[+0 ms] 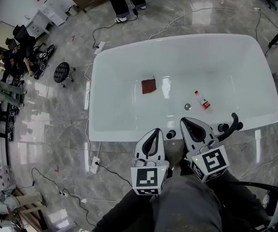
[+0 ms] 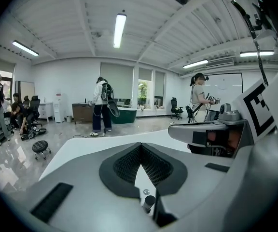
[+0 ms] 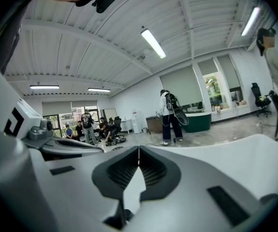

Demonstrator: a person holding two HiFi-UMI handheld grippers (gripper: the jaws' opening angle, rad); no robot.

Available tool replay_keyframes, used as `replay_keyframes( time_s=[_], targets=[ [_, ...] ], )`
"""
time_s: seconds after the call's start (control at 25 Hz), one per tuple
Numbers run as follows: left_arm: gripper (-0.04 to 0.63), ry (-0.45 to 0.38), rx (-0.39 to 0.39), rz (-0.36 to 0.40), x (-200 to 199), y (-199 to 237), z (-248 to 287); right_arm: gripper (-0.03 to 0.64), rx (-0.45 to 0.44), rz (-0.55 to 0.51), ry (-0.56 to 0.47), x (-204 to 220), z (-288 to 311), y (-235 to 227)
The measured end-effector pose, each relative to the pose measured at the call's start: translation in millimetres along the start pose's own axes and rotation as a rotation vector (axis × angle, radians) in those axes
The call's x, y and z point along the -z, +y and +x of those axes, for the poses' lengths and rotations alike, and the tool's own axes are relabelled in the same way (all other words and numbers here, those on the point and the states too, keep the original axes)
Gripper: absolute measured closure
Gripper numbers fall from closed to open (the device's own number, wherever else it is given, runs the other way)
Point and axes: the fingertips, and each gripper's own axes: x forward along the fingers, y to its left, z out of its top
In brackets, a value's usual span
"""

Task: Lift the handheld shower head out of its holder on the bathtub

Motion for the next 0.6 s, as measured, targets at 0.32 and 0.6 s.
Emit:
replay_keyframes(
  time_s=[0.32,0.6],
  targets=[
    [0.592,-0.046,-0.039,-0.018,6,23,6,0.612,-0.049,-0.036,-0.007,14,15,15],
    [0.592,-0.061,0.016,0.005,38,49,-1,0.59,-0.009,-0.052,-0.064,42,30,40]
  ],
)
